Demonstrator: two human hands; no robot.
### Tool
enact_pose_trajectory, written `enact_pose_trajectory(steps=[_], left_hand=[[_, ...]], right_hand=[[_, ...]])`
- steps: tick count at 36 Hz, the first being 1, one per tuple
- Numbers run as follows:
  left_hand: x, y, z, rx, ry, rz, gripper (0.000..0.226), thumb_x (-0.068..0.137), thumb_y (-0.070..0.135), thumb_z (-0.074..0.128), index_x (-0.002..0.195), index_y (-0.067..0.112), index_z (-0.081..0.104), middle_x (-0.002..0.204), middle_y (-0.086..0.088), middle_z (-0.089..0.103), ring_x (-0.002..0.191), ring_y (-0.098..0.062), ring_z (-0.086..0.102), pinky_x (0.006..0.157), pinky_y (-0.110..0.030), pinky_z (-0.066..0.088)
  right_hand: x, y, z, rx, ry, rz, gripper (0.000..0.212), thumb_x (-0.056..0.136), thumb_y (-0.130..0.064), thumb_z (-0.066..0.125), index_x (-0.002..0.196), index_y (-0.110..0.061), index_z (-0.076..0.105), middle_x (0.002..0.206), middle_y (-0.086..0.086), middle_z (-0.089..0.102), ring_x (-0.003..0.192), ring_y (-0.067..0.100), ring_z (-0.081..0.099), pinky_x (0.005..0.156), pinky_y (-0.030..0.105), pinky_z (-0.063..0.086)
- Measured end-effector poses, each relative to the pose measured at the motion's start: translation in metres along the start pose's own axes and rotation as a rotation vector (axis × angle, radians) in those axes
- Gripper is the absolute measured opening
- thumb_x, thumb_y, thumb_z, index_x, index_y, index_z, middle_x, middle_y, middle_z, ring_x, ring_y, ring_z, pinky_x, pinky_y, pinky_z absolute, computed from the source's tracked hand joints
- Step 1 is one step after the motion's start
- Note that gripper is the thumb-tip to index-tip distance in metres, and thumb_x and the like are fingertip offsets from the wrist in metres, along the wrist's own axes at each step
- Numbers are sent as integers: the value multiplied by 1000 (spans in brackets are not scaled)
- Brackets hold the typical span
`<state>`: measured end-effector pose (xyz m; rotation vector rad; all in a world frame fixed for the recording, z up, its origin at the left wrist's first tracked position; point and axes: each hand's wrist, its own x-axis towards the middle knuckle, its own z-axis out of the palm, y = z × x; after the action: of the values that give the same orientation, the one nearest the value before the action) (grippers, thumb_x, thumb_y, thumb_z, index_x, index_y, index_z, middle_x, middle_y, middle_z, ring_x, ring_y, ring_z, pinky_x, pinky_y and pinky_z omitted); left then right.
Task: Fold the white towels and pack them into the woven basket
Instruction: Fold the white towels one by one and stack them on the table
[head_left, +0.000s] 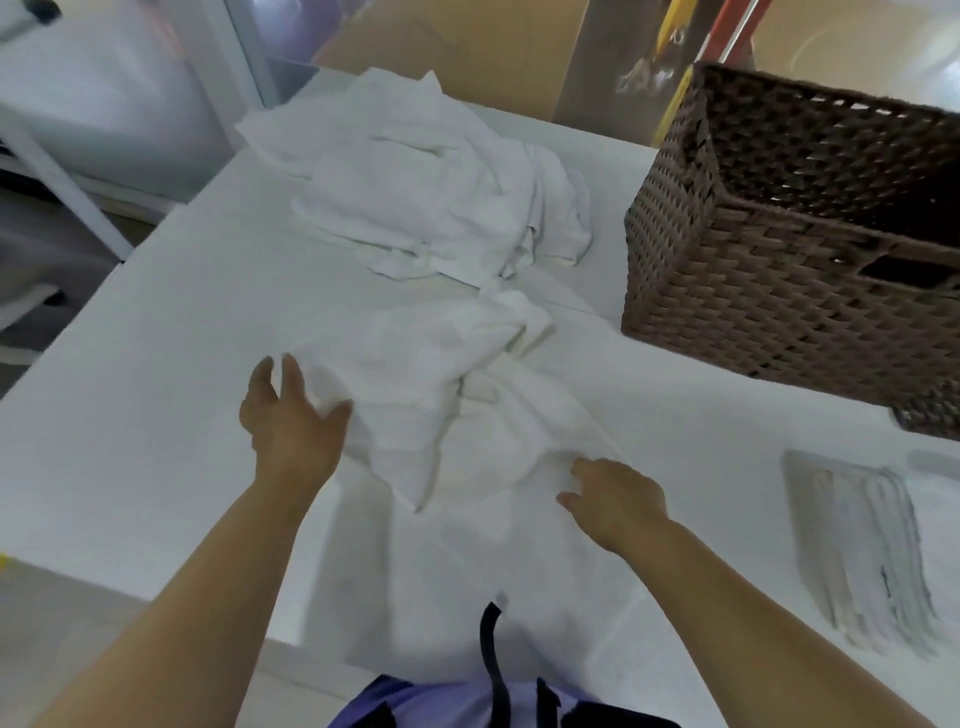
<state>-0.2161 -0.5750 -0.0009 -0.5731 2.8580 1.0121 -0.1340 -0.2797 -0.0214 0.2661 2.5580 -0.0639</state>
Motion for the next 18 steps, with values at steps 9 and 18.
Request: enact_pose_trajectory(steps=[9, 18], left_hand=[[-56, -3, 42, 340, -276, 489, 56, 84, 40, 64, 135, 27, 47, 142, -2, 36, 129, -29, 32, 102, -42, 26], [-57, -4, 76, 588, -504, 523, 75, 93, 57, 37, 151, 25, 2, 159, 1, -5, 146, -18, -5, 118, -41, 5]], right_hand=[[26, -2, -12, 102, 43, -191, 69, 95, -47, 46, 151, -26, 12, 159, -6, 11, 142, 19, 20, 109, 40, 29], [21, 40, 8, 8, -163, -5, 68, 97, -51, 32, 152, -24, 2, 159, -4, 15, 136, 19, 36, 101, 39, 39]])
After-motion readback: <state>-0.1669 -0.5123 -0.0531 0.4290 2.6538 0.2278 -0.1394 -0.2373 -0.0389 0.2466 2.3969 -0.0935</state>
